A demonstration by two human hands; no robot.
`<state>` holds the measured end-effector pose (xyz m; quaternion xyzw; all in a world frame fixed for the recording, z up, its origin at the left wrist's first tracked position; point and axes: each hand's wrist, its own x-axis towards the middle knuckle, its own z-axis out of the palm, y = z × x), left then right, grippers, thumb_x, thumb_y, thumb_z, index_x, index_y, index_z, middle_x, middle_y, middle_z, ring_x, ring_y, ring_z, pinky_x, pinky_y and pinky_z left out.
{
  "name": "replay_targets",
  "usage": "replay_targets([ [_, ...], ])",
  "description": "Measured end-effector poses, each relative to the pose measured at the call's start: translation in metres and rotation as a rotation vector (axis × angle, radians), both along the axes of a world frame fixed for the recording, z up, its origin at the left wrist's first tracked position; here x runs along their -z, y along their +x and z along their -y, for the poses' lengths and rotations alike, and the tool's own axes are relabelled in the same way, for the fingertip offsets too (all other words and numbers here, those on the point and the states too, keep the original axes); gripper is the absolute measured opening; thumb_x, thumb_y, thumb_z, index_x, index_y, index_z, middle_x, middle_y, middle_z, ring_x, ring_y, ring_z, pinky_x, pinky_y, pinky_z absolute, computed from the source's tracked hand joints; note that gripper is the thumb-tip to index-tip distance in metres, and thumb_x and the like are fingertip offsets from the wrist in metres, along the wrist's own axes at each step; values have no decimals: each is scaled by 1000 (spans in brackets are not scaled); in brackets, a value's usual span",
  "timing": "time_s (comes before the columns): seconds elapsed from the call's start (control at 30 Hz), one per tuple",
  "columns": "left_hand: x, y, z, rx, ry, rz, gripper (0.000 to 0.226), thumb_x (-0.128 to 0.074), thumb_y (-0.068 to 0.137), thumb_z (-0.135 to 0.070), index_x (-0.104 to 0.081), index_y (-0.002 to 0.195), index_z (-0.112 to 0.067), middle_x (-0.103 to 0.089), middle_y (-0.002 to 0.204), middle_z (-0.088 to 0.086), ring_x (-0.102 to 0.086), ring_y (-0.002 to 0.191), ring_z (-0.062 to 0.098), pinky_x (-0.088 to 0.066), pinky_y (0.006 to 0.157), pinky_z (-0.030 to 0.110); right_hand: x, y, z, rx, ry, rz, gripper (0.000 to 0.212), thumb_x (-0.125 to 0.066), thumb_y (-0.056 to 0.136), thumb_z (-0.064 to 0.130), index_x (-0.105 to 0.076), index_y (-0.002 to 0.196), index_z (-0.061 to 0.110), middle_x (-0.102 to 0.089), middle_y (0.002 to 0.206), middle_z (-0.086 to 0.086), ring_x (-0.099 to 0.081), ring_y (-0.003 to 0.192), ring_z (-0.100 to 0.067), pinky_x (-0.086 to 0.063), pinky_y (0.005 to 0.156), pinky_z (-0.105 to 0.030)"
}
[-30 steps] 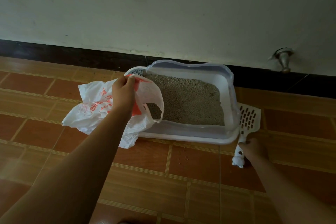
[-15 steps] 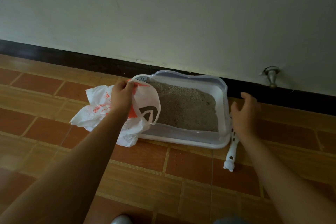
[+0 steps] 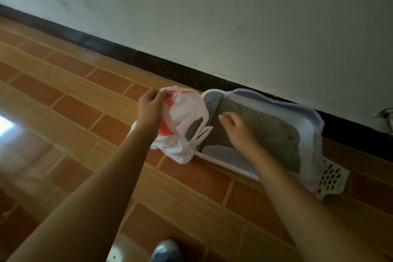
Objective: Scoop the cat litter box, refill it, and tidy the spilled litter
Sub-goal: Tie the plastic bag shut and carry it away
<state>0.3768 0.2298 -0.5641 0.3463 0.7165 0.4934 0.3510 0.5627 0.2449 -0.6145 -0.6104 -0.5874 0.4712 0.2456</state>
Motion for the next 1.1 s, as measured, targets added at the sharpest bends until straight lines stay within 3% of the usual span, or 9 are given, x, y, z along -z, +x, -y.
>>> replay_targets([
  [0.07,0,-16,6,-48,6,42,19,-45,97,-25,-62,91,-18,-63,88,2,-62,81,20,-52,70,28,7,-20,0,-56,-77,-47,44,-41,98,33,-36,140,23,-49,135,-5,-51,117,-19,-45,77,-24],
  [0.23,2,-44,19,-194,2,151,19,-46,97,-25,-60,84,-23,-64,87,0,-64,79,17,-53,67,28,19,-56,-4,-255,-149,33,59,-50,91,8,-31,142,31,-40,144,-3,-43,129,-24,-45,100,-44],
  [0.43,12,-65,30,-311,-15,273,17,-49,96,-26,-61,85,-21,-64,88,3,-65,86,23,-55,85,40,30,-89,7,-458,-91,60,50,-63,86,18,-45,131,25,-51,134,-1,-47,125,-22,-43,97,-37],
  [0.6,12,-72,32,-365,17,345,16,-51,95,-25,-59,82,-21,-61,85,1,-61,80,18,-54,84,37,29,-107,16,-581,-165,-16,56,-66,84,20,-41,133,23,-50,133,2,-46,123,-17,-41,95,-34],
  [0.7,10,-75,31,-370,31,371,16,-51,95,-25,-59,82,-20,-61,84,1,-61,79,18,-53,83,36,25,-115,20,-678,-174,-15,54,-67,83,20,-42,131,21,-50,115,10,-46,108,-5,-39,86,-24],
  [0.83,9,-78,29,-371,50,388,15,-52,94,-26,-61,83,-20,-61,87,2,-60,86,20,-53,83,36,37,-124,16,-593,-14,80,29,-59,89,24,-55,113,9,-62,110,-2,-60,103,-18,-51,88,-35],
  [0.93,10,-80,29,-388,62,389,16,-52,94,-26,-61,82,-20,-61,87,2,-60,85,19,-53,80,34,36,-128,11,-475,-60,105,25,-47,95,17,-58,107,-2,-63,107,-14,-61,100,-26,-50,91,-43],
  [1.03,12,-84,29,-381,89,399,16,-52,94,-26,-62,82,-20,-62,87,2,-61,86,20,-53,82,36,26,-130,5,-382,-74,6,30,-41,98,21,-59,106,-1,-64,101,-11,-63,93,-21,-52,81,-35],
  [1.1,13,-88,30,-378,97,390,16,-52,94,-27,-62,84,-22,-63,91,1,-62,91,21,-54,85,38,18,-132,0,-278,-96,-59,39,-34,100,35,-59,103,5,-64,90,-2,-62,74,-8,-51,65,-23],
])
